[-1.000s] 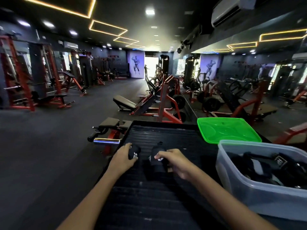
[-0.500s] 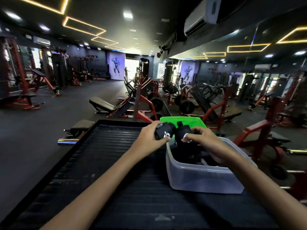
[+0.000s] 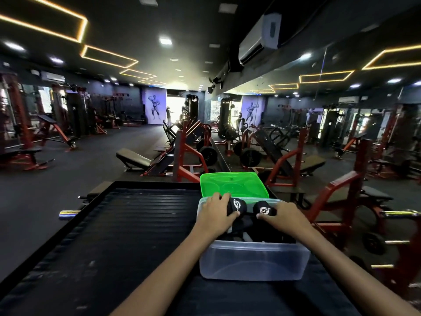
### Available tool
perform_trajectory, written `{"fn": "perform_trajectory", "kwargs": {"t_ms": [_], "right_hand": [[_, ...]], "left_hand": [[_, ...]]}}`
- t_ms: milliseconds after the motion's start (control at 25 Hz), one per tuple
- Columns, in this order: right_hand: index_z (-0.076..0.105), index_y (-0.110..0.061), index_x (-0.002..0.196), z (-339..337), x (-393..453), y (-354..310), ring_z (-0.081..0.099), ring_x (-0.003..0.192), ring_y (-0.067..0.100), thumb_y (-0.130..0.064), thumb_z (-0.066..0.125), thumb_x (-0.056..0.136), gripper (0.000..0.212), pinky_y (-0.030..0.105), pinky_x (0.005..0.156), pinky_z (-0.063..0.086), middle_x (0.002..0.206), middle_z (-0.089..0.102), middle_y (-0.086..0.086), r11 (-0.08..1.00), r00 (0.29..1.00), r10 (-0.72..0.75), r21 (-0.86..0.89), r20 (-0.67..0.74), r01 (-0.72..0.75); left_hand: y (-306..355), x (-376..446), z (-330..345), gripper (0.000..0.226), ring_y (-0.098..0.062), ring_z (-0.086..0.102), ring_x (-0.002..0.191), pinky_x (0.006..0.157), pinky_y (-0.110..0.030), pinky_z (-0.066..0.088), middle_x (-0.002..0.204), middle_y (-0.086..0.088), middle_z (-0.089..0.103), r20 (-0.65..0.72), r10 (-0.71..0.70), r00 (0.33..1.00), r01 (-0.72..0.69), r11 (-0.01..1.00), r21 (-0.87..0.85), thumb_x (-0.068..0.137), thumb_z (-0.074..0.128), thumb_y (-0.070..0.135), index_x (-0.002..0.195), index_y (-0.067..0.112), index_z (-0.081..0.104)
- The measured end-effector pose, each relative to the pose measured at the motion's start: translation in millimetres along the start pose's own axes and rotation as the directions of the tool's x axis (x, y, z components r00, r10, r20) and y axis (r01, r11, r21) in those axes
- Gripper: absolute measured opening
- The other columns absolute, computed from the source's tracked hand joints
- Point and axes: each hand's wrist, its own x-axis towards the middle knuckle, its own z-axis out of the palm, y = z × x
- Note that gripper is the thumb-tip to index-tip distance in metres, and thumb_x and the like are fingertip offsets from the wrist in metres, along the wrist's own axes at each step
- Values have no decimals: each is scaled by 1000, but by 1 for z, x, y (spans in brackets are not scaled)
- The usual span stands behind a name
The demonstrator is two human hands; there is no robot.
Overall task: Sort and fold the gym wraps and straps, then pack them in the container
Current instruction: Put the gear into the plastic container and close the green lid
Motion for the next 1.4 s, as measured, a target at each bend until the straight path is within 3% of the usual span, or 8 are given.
{"fn": "perform_trajectory", "kwargs": {"t_ms": [120,280,520,720,880,1040,1160,1400], "right_hand": [[63,-3,107,-15,13,1,60,105,29,-51,70,75,58,28,77,44,111,65,16,997,993,80,-12,91,-79],[66,-9,108,-21,21,-3,63,100,24,-41,77,69,52,30,82,51,109,68,10,996,958,10,-85,288,15],[41,-29,125,-78,5,26,61,75,14,-5,63,83,54,25,60,53,94,59,7,954,849,-126,299,512,-38],[49,-27,119,-65,-7,42,58,91,21,-19,72,74,51,25,75,49,111,56,9,977,897,-178,182,405,112],[51,-19,109,-87,-1,30,49,78,7,-14,80,68,50,17,59,41,92,52,-6,986,900,-135,-32,414,163],[48,-17,100,-76,6,16,62,90,22,-5,82,63,52,22,54,48,107,51,-4,981,859,-64,-126,508,147],[45,-21,81,-66,5,8,65,82,28,2,84,57,52,33,57,57,113,55,4,984,867,-72,-108,493,144],[67,-15,102,-75,0,5,64,89,18,3,76,68,39,28,76,53,114,66,7,966,849,-241,35,470,255]], "left_hand": [[-3,1,-1,55,-26,46,120,102,-34,35,126,-8,46,-36,-12,999,8,993,-117,89,55,40,136,16,41],[-5,0,-4,51,-22,47,118,104,-34,36,125,-4,46,3,66,998,-63,964,-258,86,61,27,134,19,45],[-6,1,-3,52,-17,47,117,104,-30,36,124,-1,46,-24,111,993,-113,947,-300,83,65,21,132,20,47],[-8,3,-1,52,-17,47,117,101,-26,35,124,-2,47,-36,123,992,-128,942,-311,83,65,20,132,19,48],[-8,1,0,51,-16,47,115,99,-22,33,122,-1,47,-47,116,992,-125,931,-342,83,66,20,131,19,48],[-9,0,0,51,-18,47,116,100,-24,34,123,-3,47,-56,113,992,-126,931,-342,84,66,20,132,18,48],[-6,-4,-2,52,-20,46,119,104,-28,33,125,-5,47,-47,109,993,-118,932,-343,85,65,19,133,16,47],[0,-12,-11,49,-16,50,116,91,-12,30,123,-4,53,-60,142,988,-154,897,-414,82,70,21,128,15,53]]}}
